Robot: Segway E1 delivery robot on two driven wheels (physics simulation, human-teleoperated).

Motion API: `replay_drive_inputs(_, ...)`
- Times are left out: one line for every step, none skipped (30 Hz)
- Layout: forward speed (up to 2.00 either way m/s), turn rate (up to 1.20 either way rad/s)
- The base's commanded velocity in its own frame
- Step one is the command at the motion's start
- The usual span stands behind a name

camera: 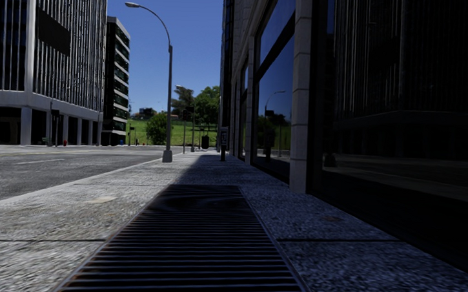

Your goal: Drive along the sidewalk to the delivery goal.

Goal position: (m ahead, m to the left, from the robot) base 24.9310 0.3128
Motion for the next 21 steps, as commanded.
replay_drive_inputs(1.17, 0.58)
replay_drive_inputs(1.17, 0.58)
replay_drive_inputs(1.17, 0.58)
replay_drive_inputs(1.17, 0.58)
replay_drive_inputs(1.17, 0.58)
replay_drive_inputs(1.17, 0.58)
replay_drive_inputs(1.17, 0.58)
replay_drive_inputs(1.17, 0.58)
replay_drive_inputs(1.17, 0.58)
replay_drive_inputs(1.17, 0.58)
replay_drive_inputs(1.17, 0.58)
replay_drive_inputs(1.17, 0.58)
replay_drive_inputs(1.17, 0.00)
replay_drive_inputs(1.17, 0.00)
replay_drive_inputs(1.17, 0.00)
replay_drive_inputs(2.00, 0.00)
replay_drive_inputs(2.00, 0.00)
replay_drive_inputs(2.00, 0.00)
replay_drive_inputs(2.00, 0.00)
replay_drive_inputs(2.00, 0.00)
replay_drive_inputs(2.00, 0.00)
